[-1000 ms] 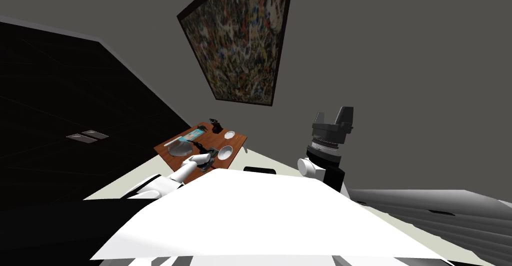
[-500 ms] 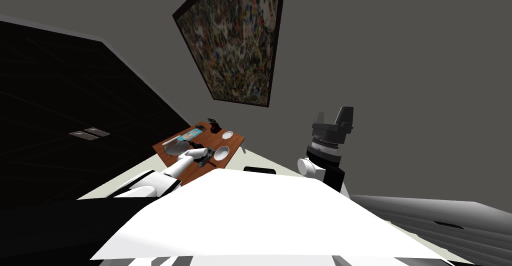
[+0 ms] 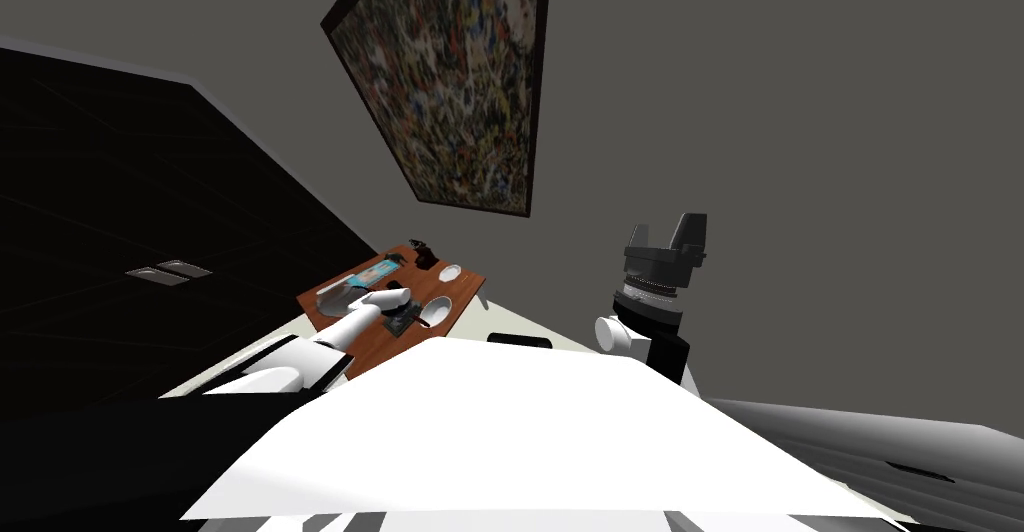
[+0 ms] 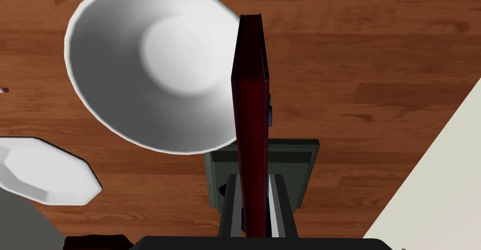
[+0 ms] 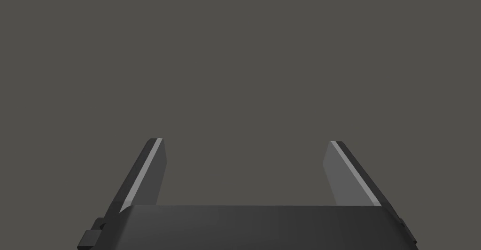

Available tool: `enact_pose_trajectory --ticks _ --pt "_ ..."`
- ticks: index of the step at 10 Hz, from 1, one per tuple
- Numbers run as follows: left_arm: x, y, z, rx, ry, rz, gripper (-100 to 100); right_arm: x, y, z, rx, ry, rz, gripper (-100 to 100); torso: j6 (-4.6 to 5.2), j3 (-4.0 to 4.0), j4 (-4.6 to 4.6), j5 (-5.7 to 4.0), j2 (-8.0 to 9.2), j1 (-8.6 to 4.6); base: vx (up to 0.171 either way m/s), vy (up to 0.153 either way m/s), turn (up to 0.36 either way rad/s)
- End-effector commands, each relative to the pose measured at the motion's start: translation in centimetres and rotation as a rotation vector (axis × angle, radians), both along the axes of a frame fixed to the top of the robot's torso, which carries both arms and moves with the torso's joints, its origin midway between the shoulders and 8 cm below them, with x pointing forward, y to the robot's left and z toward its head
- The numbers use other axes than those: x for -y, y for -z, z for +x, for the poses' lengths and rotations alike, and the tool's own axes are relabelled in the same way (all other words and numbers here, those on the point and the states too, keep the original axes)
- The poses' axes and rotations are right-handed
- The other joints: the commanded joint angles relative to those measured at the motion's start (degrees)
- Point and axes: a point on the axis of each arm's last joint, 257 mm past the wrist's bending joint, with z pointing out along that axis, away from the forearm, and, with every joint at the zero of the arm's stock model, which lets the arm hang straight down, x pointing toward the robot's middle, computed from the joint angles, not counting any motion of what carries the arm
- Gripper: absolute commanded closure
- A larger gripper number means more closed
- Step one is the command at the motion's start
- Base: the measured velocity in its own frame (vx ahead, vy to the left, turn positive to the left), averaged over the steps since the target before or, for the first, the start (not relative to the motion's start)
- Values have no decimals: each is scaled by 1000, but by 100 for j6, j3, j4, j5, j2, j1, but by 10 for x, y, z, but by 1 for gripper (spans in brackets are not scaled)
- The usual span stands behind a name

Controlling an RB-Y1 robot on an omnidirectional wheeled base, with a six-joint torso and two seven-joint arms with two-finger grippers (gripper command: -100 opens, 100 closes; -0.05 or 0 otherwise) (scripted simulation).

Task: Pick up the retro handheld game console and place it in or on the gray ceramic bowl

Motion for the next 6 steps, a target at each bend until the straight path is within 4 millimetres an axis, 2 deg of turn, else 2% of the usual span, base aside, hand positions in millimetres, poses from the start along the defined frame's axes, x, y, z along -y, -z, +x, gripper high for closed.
enact_pose_trajectory --ticks 1,4,5,6 --pt "-2 -9 3 8 11 -11 100 0 0 0 0 0 0 0 0 0 0 0 0 0 124 -53 -56" --pt "-4 -18 5 12 22 -26 100 0 0 0 0 0 0 0 2 -3 0 5 -6 6 107 -41 -41" --pt "-4 -16 4 12 18 -22 100 0 0 0 0 0 0 0 2 1 1 6 0 7 41 -17 -13" --pt "-3 -16 6 14 19 -24 -100 0 0 0 0 0 0 0 -3 9 1 7 18 14 9 -4 -1"
